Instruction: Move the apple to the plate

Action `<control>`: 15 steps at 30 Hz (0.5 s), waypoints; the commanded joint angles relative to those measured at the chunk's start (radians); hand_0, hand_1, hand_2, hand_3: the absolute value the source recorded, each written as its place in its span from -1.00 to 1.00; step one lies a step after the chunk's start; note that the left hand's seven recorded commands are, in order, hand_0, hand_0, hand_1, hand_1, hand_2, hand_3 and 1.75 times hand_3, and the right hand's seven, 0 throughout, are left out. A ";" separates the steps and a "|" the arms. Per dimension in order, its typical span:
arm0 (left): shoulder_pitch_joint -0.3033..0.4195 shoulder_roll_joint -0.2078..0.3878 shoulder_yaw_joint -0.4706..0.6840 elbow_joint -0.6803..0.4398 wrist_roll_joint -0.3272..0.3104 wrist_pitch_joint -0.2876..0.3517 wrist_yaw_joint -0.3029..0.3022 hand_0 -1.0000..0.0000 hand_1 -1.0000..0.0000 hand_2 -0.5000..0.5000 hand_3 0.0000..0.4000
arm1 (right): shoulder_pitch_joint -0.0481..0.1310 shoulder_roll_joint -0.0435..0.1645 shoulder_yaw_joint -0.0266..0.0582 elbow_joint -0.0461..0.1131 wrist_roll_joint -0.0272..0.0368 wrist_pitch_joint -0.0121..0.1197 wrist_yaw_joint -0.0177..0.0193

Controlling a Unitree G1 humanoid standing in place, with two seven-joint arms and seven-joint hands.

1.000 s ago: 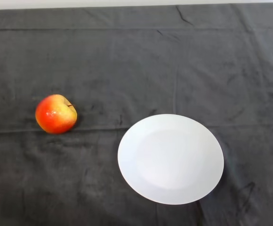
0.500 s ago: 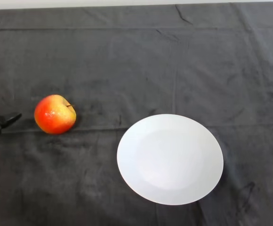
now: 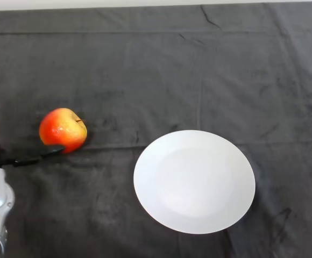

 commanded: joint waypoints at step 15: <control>-0.040 -0.034 -0.120 -0.010 0.129 0.018 0.007 1.00 1.00 0.00 -1.00 | 0.034 -0.018 -0.0048 0.007 0.0086 -0.007 0.0007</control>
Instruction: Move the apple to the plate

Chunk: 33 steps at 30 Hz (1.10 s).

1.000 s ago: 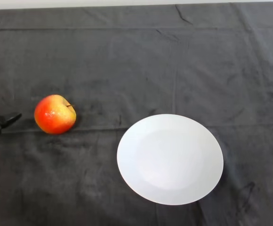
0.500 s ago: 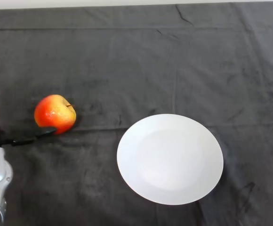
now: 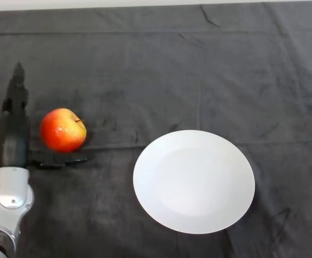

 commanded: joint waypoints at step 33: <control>-0.038 0.000 -0.106 0.025 0.075 0.105 -0.128 -1.00 -0.87 -0.06 1.00 | 0.034 -0.018 -0.0047 0.007 0.0088 -0.007 0.0006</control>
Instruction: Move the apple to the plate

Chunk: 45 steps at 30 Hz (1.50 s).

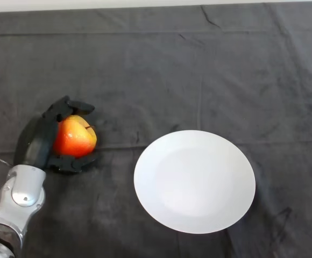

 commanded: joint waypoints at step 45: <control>0.016 -0.116 -0.273 -0.331 0.254 -0.031 0.459 -1.00 -1.00 0.00 1.00 | 0.034 -0.018 -0.0045 0.006 0.0090 -0.007 0.0003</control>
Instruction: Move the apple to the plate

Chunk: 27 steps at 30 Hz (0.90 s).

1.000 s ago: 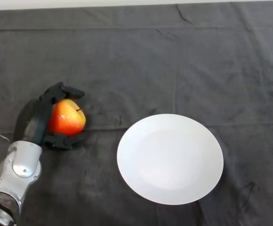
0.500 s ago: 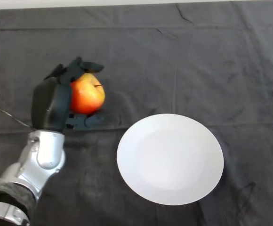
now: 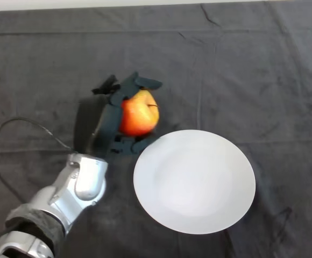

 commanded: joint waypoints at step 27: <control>-0.028 -0.022 -0.365 0.077 -0.036 -0.037 -0.005 -1.00 -1.00 0.00 1.00 | 0.033 -0.020 -0.0049 0.009 0.0091 -0.006 0.0011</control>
